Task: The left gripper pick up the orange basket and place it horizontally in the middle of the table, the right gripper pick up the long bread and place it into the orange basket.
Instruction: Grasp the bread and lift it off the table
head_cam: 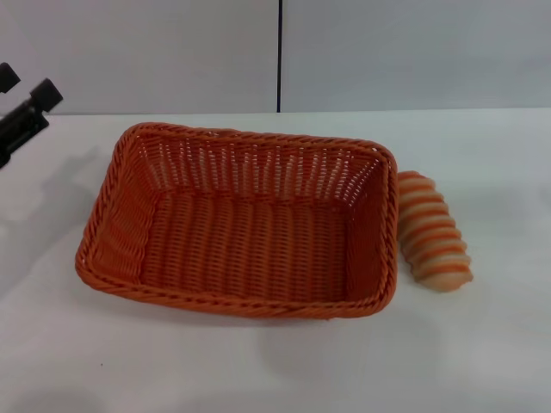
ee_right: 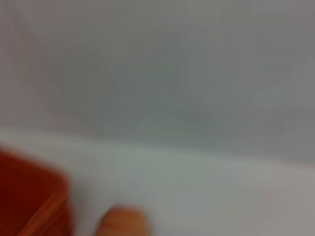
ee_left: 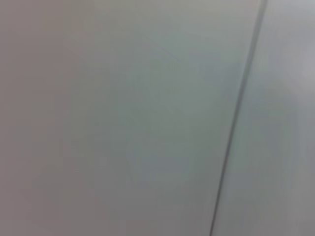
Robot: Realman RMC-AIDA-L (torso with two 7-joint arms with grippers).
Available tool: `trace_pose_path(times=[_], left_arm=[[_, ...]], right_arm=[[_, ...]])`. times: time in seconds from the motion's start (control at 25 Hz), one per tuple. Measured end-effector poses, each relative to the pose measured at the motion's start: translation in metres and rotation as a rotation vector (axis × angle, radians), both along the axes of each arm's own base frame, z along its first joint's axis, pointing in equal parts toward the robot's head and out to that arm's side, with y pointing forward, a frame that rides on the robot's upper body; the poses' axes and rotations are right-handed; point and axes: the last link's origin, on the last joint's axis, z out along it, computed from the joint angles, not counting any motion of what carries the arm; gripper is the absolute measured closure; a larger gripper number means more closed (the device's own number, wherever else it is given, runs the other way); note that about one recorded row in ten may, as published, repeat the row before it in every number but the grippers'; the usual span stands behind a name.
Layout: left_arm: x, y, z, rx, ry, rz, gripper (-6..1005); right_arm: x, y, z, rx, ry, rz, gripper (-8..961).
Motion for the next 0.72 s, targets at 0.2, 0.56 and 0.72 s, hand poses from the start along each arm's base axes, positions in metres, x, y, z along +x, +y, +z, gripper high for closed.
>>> trace_pose_path(times=[0.2,0.56,0.72], left_arm=[[-0.006,-0.009,-0.012,0.067,0.04,-0.057,184],[-0.009,-0.024,-0.024,0.1,0.04,-0.098,185],[-0.008,-0.028,-0.025,0.096,0.031,-0.116,184]], right_arm=[[-0.027,0.013,-0.022,-0.275,-0.043,-0.071,503],[-0.036,0.03,-0.078,-0.483,-0.089,-0.095,506],[-0.037,0.035,-0.096,-0.491,-0.08,-0.062,507]])
